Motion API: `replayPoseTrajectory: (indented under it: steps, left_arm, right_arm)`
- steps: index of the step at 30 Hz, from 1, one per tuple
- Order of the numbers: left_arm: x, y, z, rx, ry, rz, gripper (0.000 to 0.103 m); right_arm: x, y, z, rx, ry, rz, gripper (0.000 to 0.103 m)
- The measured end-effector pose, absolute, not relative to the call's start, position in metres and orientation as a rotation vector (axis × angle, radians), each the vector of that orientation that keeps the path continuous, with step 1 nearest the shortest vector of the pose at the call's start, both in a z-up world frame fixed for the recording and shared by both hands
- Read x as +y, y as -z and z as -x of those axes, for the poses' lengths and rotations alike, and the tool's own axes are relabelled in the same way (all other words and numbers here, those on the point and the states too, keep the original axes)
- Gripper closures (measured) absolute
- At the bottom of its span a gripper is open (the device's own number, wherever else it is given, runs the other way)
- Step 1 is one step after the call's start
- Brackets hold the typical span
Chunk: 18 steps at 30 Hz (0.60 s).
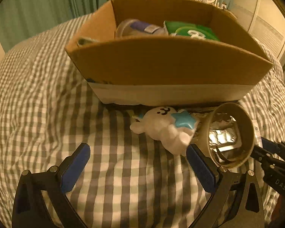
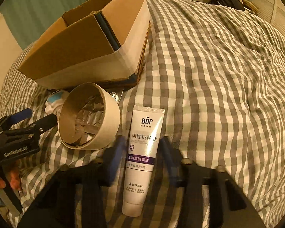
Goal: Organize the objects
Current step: 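Grasp the white BOP toothpaste tube with the right tool while the left tool grasps the white figurine, then carry the tube and figurine over the box and open both tools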
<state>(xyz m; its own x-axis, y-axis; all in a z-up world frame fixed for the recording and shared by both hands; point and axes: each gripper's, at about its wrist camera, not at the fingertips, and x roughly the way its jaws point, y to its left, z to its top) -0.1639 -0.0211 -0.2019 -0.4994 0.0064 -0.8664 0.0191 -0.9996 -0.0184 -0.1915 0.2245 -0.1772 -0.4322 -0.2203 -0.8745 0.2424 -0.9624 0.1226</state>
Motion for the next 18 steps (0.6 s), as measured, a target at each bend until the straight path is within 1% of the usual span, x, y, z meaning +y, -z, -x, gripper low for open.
replayPoseTrajectory:
  steps: [6, 11, 12, 13, 14, 15, 16, 18]
  left_arm:
    - [-0.009, 0.206, 0.176, -0.005, 2.767, -1.571, 0.0]
    - [-0.009, 0.206, 0.181, 0.053, 2.844, -1.514, 0.0]
    - [-0.009, 0.206, 0.181, 0.075, 2.858, -1.517, 0.002]
    - [-0.01, 0.207, 0.18, 0.095, 2.871, -1.525, 0.01]
    - [-0.01, 0.207, 0.178, 0.135, 2.901, -1.55, 0.024]
    - [-0.01, 0.207, 0.176, 0.151, 2.911, -1.569, 0.033]
    - [-0.009, 0.207, 0.174, 0.137, 2.907, -1.593, 0.04]
    - [-0.003, 0.205, 0.166, 0.033, 2.896, -1.612, 0.04]
  right_arm:
    - [0.223, 0.174, 0.188, 0.035, 2.453, -1.471, 0.075]
    - [0.224, 0.174, 0.191, 0.041, 2.455, -1.474, 0.075]
    - [0.223, 0.174, 0.191, 0.043, 2.456, -1.473, 0.075]
    - [0.224, 0.173, 0.191, 0.044, 2.457, -1.47, 0.075]
    - [0.224, 0.172, 0.19, 0.048, 2.455, -1.467, 0.075]
    - [0.224, 0.171, 0.19, 0.051, 2.455, -1.467, 0.075]
    - [0.224, 0.17, 0.188, 0.05, 2.459, -1.465, 0.075]
    - [0.224, 0.167, 0.187, 0.045, 2.465, -1.462, 0.075]
